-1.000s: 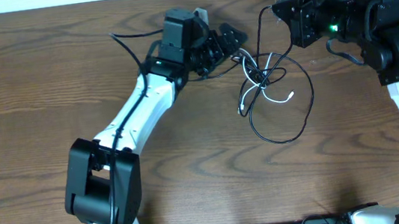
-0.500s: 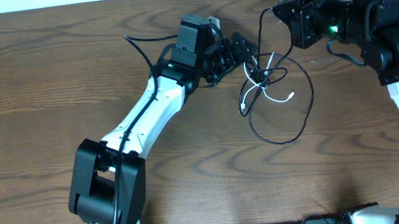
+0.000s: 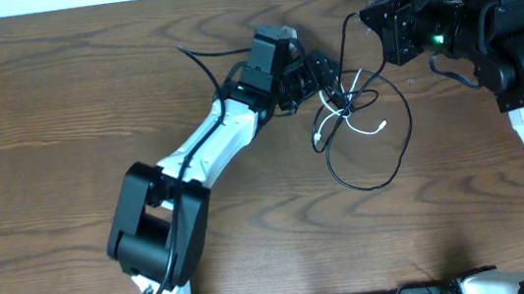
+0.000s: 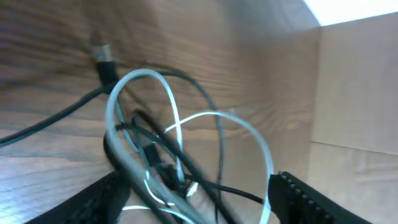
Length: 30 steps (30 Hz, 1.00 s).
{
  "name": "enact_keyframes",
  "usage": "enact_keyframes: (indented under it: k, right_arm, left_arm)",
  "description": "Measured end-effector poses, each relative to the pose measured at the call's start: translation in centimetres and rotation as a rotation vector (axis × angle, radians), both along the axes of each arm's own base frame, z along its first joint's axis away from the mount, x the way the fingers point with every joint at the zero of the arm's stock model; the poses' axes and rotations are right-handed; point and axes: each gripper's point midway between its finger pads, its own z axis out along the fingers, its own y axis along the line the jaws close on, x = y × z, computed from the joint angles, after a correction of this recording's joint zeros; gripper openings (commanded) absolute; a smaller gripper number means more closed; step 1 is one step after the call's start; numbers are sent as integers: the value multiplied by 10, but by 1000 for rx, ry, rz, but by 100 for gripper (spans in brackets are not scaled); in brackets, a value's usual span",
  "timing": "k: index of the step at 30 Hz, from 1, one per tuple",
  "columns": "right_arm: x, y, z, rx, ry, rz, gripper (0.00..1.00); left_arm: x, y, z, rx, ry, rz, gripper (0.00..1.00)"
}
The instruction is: Untangle cables
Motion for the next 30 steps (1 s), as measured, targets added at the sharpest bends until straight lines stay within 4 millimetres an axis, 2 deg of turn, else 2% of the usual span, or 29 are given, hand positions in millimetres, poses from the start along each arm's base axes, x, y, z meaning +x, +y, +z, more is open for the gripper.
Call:
enact_keyframes:
  k: [1, 2, 4, 8, 12, 17, 18, 20, 22, 23, 24, 29, 30]
  right_arm:
    - [0, 0, 0, -1, 1, -1, 1]
    - [0, 0, 0, -2, 1, -2, 1]
    - [0, -1, -1, -3, 2, -4, 1]
    - [0, -1, -1, -5, 2, -6, 1]
    - [2, -4, -3, -18, 4, -24, 1]
    - [9, -11, -16, -56, 33, -65, 1]
    - [12, -12, -20, -62, 42, -70, 1]
    - [20, -13, -31, -72, 71, -89, 1]
    - [28, -14, -45, -80, 110, -105, 1]
    - [37, -15, -61, -93, 146, -123, 1]
    - [48, -16, -80, -108, 190, -145, 1]
    - [78, -26, -139, -120, 320, -204, 1]
    - [83, -26, -149, -115, 340, -205, 1]
  left_arm:
    - [0, 0, -4, 4, 7, 0, 39]
    - [1, 1, -8, 7, 14, 4, 32]
    - [1, 1, -9, 10, 16, 6, 8]
    - [6, 7, -10, 31, -9, 9, 7]
    - [21, 31, -12, 90, -83, -5, 8]
    - [39, 86, -24, 189, -100, 16, 7]
    - [41, 103, -27, 216, -92, 27, 7]
    - [45, 126, -22, 242, -101, 44, 7]
    - [49, 145, -8, 262, -132, 60, 7]
    - [51, 161, 13, 274, -180, 73, 8]
    - [50, 173, 43, 279, -246, 86, 8]
    - [36, 205, 130, 272, -426, 144, 7]
    - [33, 208, 141, 264, -451, 149, 7]
